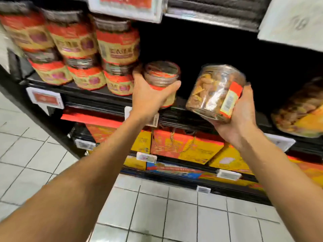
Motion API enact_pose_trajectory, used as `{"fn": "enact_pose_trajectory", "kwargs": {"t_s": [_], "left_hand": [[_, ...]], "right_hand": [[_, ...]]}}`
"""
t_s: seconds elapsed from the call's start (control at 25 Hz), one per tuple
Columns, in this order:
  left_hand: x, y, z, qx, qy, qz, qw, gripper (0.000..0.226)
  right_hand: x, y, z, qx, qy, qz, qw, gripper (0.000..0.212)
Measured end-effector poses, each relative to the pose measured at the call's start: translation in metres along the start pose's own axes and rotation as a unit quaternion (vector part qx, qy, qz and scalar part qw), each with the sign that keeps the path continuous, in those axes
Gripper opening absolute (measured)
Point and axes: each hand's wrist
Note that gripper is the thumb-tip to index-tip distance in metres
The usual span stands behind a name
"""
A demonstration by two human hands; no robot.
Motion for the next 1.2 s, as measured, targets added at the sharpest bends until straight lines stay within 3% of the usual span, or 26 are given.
{"fn": "enact_pose_trajectory", "kwargs": {"t_s": [0.16, 0.28, 0.36, 0.44, 0.52, 0.68, 0.8, 0.88, 0.96, 1.04, 1.2], "left_hand": [[0.003, 0.003, 0.003, -0.002, -0.067, 0.003, 0.998, 0.092], [0.015, 0.037, -0.008, 0.045, -0.016, 0.052, 0.998, 0.049], [0.030, 0.051, -0.012, -0.018, 0.096, 0.065, 0.993, 0.031], [0.043, 0.052, -0.011, -0.109, 0.167, 0.061, 0.978, 0.033], [0.051, 0.042, -0.012, -0.131, 0.185, 0.064, 0.972, 0.032], [0.048, 0.017, -0.023, -0.104, 0.186, 0.067, 0.975, 0.037], [0.045, -0.001, -0.031, -0.092, 0.011, 0.009, 0.996, 0.054], [0.036, -0.005, -0.037, -0.108, -0.042, 0.000, 0.993, 0.038], [0.035, 0.001, -0.040, -0.073, -0.005, 0.012, 0.997, 0.038], [0.033, 0.014, -0.039, -0.088, 0.048, 0.027, 0.995, 0.037], [0.033, 0.018, -0.036, -0.074, 0.006, 0.023, 0.997, 0.029]], "right_hand": [[0.005, -0.003, 0.002, 0.023, 0.024, -0.025, 0.999, 0.050], [0.004, -0.002, 0.012, 0.037, 0.036, -0.061, 0.997, 0.048], [0.000, -0.006, 0.024, 0.042, 0.053, -0.093, 0.993, 0.048], [-0.008, -0.013, 0.039, 0.042, 0.073, -0.127, 0.988, 0.049], [-0.017, -0.023, 0.053, 0.031, 0.075, -0.159, 0.984, 0.048], [-0.018, -0.047, 0.078, -0.039, 0.141, -0.197, 0.969, 0.041], [-0.007, -0.056, 0.085, -0.078, 0.255, -0.188, 0.945, 0.052], [0.006, -0.055, 0.075, -0.098, 0.277, -0.175, 0.939, 0.057], [0.016, -0.047, 0.059, -0.143, 0.261, -0.170, 0.939, 0.059], [0.023, -0.037, 0.047, -0.165, 0.235, -0.162, 0.944, 0.061], [0.030, -0.028, 0.044, -0.141, 0.268, -0.185, 0.935, 0.064]]}}
Point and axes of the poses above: each hand's wrist, its own y-axis away from the middle knuckle, its own z-axis out of the palm, x = y × z, and after that the axes turned 5 degrees about -x, right-handed
